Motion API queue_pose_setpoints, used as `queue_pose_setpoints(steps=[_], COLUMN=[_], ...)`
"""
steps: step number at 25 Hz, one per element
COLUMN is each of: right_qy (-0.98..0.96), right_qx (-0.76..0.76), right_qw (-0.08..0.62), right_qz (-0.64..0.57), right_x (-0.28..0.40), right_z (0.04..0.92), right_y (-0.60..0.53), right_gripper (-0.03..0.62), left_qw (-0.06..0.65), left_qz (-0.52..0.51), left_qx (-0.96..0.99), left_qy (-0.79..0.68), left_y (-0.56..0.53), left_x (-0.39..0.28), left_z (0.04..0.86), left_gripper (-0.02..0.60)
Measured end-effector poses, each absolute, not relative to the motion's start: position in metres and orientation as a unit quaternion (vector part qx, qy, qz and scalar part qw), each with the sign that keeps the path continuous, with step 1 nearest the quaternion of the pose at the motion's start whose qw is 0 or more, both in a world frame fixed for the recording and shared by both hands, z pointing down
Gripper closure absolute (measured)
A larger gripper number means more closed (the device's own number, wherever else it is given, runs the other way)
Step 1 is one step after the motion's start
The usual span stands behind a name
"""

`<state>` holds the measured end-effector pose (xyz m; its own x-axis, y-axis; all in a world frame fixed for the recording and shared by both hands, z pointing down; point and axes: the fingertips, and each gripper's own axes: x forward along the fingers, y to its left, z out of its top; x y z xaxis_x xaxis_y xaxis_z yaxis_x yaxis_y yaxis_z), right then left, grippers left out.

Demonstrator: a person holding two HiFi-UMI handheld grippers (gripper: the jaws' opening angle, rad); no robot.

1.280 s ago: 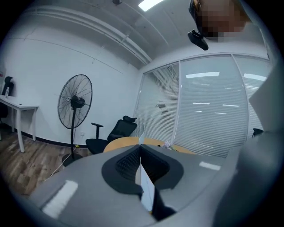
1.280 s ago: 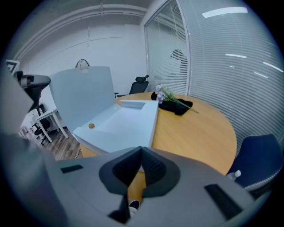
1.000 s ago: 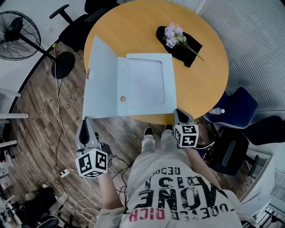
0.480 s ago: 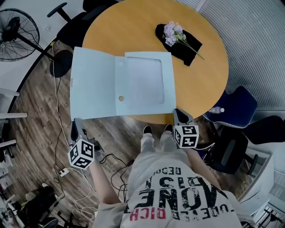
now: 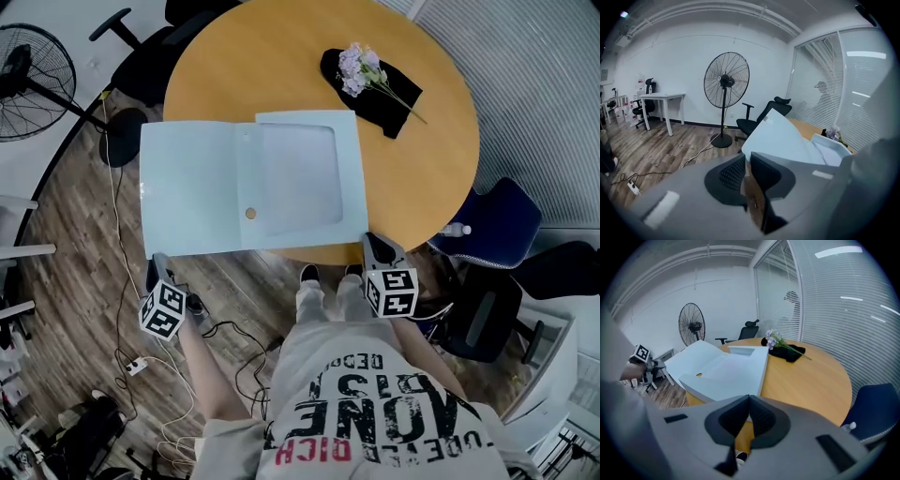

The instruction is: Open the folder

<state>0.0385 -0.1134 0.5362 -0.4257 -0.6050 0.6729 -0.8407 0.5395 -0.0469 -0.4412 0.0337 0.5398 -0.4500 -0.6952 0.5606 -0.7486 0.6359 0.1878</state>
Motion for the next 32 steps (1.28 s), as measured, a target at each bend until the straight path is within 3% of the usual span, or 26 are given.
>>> queue_pose_setpoints(steps=[14, 32], right_qy=[-0.822, -0.821], right_qx=[0.445, 0.445], right_qw=[0.301, 0.313], right_qz=[0.189, 0.171], right_x=[0.041, 0.040], right_z=[0.535, 0.536], right_y=[-0.119, -0.120], right_gripper=[0.582, 0.582], left_qw=[0.366, 0.301], left_qz=[0.074, 0.104], left_qx=[0.391, 0.413], left_qy=[-0.841, -0.853], left_y=[0.034, 0.034], left_x=[-0.447, -0.442], left_z=[0.605, 0.571], left_gripper=[0.520, 0.511])
